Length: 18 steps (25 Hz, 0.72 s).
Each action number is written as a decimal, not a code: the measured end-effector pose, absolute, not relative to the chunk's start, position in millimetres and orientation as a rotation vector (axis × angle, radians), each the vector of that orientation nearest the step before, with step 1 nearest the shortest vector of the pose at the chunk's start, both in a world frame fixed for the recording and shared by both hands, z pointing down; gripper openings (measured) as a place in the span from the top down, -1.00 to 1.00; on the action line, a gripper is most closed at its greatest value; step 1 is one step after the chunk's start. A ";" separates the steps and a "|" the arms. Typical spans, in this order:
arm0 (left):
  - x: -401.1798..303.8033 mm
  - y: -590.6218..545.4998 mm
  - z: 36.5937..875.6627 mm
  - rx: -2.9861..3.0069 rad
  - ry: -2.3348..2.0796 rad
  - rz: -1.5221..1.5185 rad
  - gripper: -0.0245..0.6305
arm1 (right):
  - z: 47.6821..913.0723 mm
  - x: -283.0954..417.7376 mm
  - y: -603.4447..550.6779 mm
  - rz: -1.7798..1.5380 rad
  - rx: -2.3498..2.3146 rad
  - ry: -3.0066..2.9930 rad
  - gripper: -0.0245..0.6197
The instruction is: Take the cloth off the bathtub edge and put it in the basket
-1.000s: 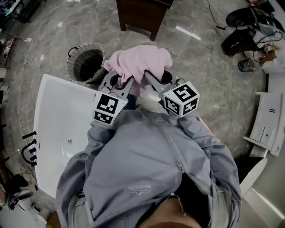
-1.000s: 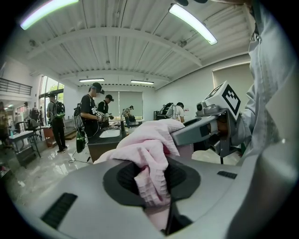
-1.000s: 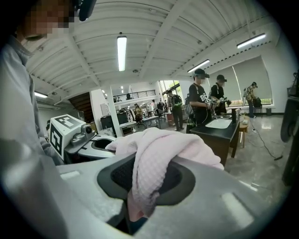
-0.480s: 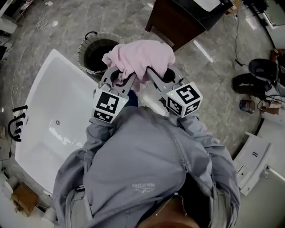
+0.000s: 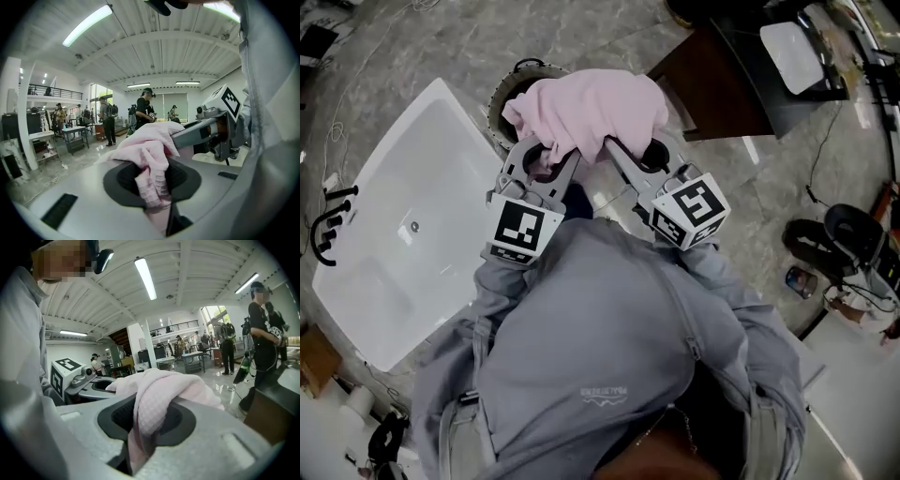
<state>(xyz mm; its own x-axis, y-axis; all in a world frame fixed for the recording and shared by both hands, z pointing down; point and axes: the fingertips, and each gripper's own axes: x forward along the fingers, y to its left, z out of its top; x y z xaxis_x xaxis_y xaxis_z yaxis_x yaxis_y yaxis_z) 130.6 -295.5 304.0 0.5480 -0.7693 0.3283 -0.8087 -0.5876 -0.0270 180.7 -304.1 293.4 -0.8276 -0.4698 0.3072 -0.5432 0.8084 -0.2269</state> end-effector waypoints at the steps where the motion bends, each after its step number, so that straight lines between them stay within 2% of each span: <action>1: 122.6 -303.8 302.4 2.633 -1.385 0.466 0.66 | 292.1 172.7 -313.5 0.453 0.757 -2.766 0.63; 7: 77.7 -341.6 300.6 2.564 -1.487 0.455 0.66 | 289.1 125.8 -356.1 0.415 0.615 -2.786 0.63; 18: 42.0 -365.4 309.8 2.412 -1.633 0.458 0.66 | 298.9 87.8 -387.1 0.389 0.406 -2.787 0.63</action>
<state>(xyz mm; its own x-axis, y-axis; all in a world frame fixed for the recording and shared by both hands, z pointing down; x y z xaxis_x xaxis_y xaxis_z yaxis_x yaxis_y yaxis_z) 42.0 -365.4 309.8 0.3443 -0.8679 0.3581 -0.9275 -0.3736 -0.0138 87.8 -387.1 298.9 -0.9158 -0.2335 0.3267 -0.3140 0.9236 -0.2201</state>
